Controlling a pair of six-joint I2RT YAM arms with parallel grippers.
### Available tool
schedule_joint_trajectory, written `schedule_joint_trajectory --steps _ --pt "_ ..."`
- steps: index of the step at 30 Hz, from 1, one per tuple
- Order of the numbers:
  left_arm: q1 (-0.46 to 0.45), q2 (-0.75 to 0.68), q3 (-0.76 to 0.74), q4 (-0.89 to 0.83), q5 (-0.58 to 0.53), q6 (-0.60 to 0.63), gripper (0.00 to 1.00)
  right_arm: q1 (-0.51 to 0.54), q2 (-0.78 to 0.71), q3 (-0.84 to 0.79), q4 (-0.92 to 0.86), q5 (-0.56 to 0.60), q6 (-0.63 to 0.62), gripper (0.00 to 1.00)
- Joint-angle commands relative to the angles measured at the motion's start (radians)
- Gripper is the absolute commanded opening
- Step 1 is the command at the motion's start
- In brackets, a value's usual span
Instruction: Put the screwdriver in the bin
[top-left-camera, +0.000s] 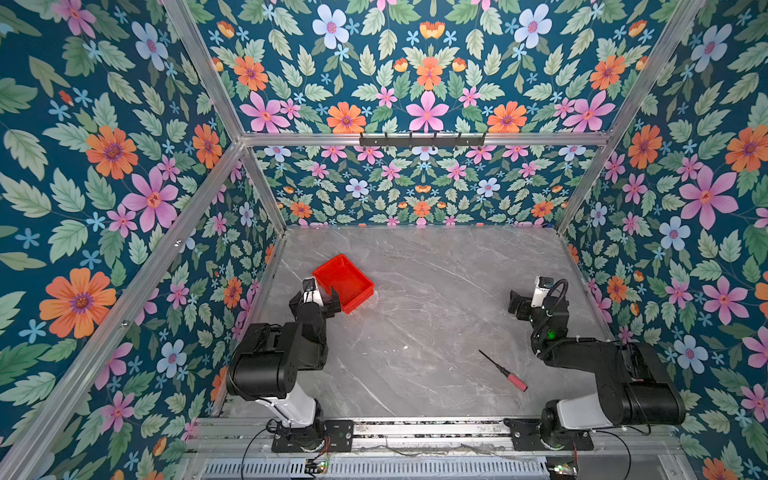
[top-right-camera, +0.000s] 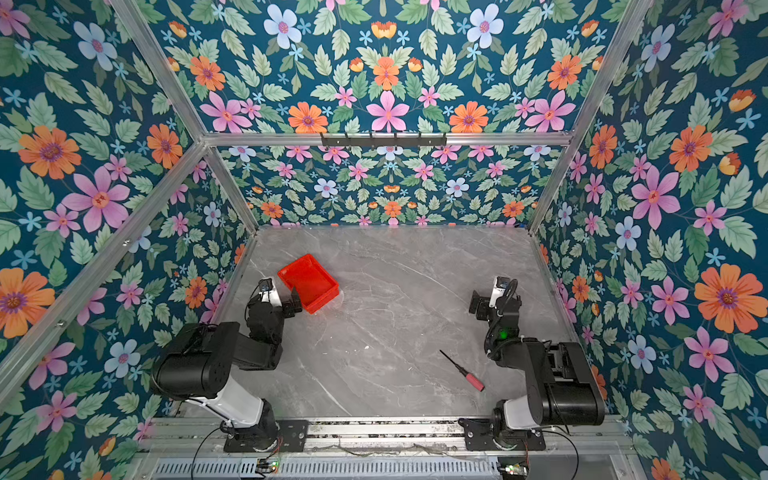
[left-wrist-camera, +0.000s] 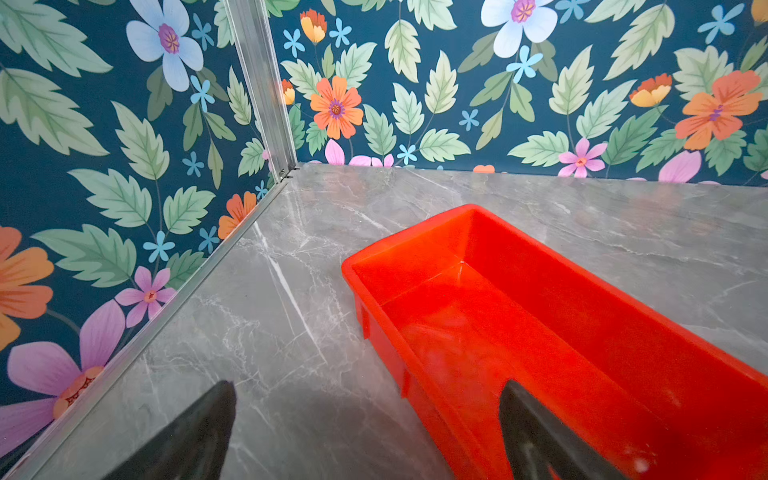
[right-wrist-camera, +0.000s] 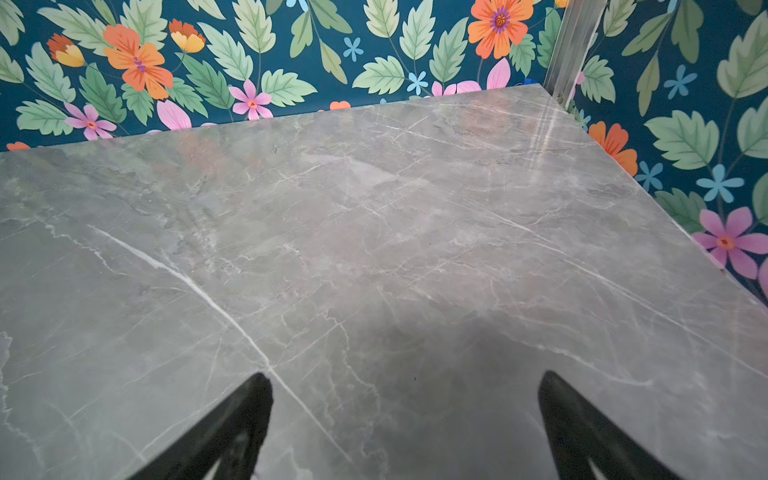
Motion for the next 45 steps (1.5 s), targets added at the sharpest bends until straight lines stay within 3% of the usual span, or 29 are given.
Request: schedule_joint_trajectory --steps 1,20,23,27,31,34,37,41,45 --pt "-0.001 -0.001 -0.001 0.032 0.001 -0.005 1.00 0.001 0.001 0.002 0.012 0.010 -0.004 0.99" --pt "-0.001 -0.002 -0.001 0.031 0.001 -0.004 1.00 0.001 -0.002 0.001 0.019 0.011 -0.005 0.99" --pt "-0.007 -0.019 -0.036 0.083 -0.001 0.000 1.00 0.001 -0.069 0.002 -0.043 0.009 -0.004 0.99" --pt "-0.042 -0.128 -0.118 0.140 -0.037 0.030 1.00 0.004 -0.240 0.027 -0.251 0.004 0.000 0.99" --pt "-0.104 -0.335 -0.135 -0.043 -0.027 0.053 1.00 0.029 -0.436 0.058 -0.486 0.004 0.036 0.99" --pt "-0.221 -0.486 -0.127 -0.202 -0.055 0.117 1.00 0.064 -0.586 0.093 -0.677 0.018 0.080 0.99" --pt "-0.346 -0.626 -0.113 -0.342 -0.056 0.140 1.00 0.089 -0.716 0.144 -0.898 0.030 0.222 0.99" --pt "-0.489 -0.762 -0.098 -0.482 -0.028 0.114 1.00 0.101 -0.832 0.202 -1.161 -0.045 0.337 0.99" --pt "-0.602 -0.826 -0.092 -0.574 0.096 0.138 1.00 0.112 -0.887 0.272 -1.420 -0.167 0.372 0.99"
